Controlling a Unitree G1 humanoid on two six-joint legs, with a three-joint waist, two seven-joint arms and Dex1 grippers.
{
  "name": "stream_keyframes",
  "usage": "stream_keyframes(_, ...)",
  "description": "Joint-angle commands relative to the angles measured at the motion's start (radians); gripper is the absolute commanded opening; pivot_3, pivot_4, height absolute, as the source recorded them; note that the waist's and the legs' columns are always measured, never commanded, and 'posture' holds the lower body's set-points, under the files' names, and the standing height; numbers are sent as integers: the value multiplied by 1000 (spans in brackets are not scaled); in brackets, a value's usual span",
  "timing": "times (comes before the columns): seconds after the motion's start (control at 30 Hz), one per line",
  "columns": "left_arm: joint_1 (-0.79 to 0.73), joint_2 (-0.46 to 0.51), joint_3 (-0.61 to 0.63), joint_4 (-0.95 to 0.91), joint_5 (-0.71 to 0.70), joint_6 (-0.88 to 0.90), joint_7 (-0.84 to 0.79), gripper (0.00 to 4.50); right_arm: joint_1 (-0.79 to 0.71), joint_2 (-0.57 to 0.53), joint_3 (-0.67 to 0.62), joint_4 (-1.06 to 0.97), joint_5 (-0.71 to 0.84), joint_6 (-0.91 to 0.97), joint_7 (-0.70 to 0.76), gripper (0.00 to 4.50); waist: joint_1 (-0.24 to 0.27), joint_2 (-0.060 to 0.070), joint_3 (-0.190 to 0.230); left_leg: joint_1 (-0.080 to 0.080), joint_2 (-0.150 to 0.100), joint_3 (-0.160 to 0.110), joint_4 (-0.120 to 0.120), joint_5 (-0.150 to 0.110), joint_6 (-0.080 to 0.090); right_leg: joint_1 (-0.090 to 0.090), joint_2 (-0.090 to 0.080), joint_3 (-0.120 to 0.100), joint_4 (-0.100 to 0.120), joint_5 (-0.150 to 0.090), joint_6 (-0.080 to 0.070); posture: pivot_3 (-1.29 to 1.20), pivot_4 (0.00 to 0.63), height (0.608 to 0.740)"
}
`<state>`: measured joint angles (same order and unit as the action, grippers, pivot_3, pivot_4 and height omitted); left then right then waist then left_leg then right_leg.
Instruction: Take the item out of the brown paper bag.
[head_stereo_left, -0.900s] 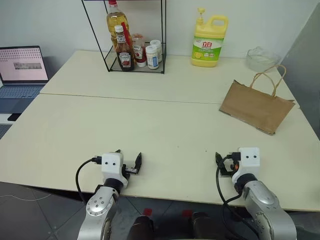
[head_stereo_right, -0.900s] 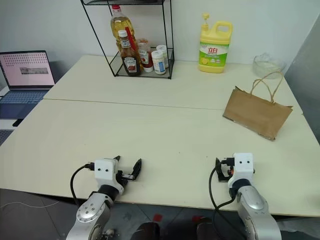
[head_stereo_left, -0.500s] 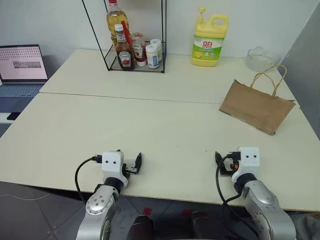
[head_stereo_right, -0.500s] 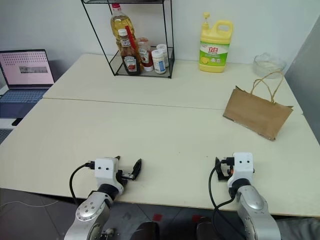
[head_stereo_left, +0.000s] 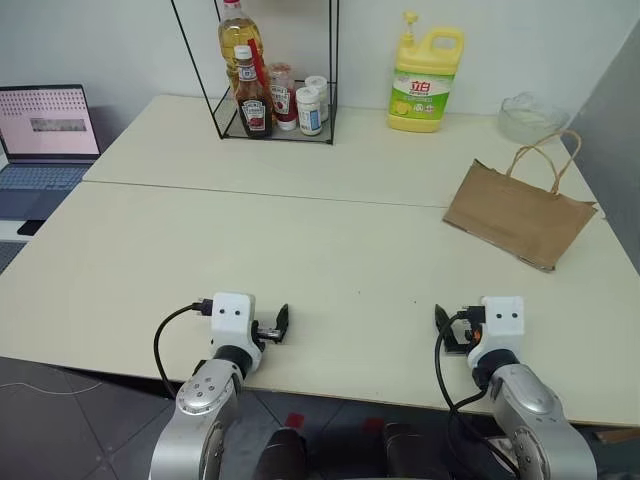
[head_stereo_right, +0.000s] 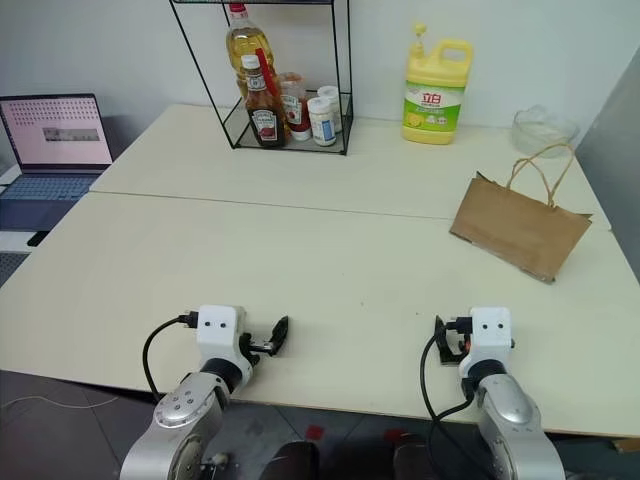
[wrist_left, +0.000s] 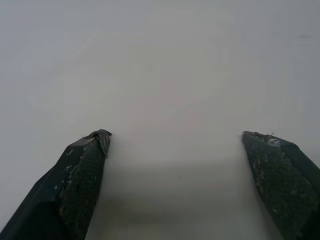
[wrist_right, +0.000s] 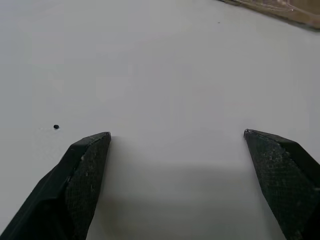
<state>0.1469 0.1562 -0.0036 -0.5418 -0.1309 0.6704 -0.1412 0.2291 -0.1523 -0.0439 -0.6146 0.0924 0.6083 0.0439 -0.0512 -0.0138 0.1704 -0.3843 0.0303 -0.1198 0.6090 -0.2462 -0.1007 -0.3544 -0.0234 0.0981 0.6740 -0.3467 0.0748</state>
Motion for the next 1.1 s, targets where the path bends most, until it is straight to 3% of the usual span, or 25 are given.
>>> stream_keyframes(0.03, -127, 66, -1, -2, -64, 32, -106, 4475, -4, -20, -56, -90, -24, -36, -16, 4500, 4, -2, 2, -1, 0, 0, 0, 0, 0, 0, 0, -1, 0, 0, 0, 0, 150, 740)
stream_keyframes(0.33, -606, 324, -38, 193, -249, 40, -558, 4475, -319, -192, -275, -52, 45, 29, 42, 4500, 2, -5, 14, -5, 0, -1, 1, 2, -3, -5, 1, -2, 5, 2, -3, 0, 150, 740)
stream_keyframes(0.53, -888, 394, -48, 353, -373, 62, -805, 4475, -586, -322, -353, 166, 128, 76, 126, 4500, -1, -5, 15, -11, 0, -2, 1, 3, -4, -10, 1, -3, 6, 3, -3, 0, 150, 740)
stream_keyframes(0.8, -985, 430, -80, 475, -345, -23, -931, 4475, -801, -466, -359, 486, 181, 98, 223, 4500, -5, -4, 16, -17, 0, 2, 1, 5, -6, -17, 0, -2, 7, 3, -4, 0, 150, 740)
stream_keyframes(1.1, -1023, 446, -89, 501, -342, -39, -990, 4475, -1011, -516, -316, 893, 243, 47, 425, 4500, -7, -3, 17, -17, 0, 4, 3, 6, -5, -17, -1, -1, 8, 3, -3, 0, 150, 740)
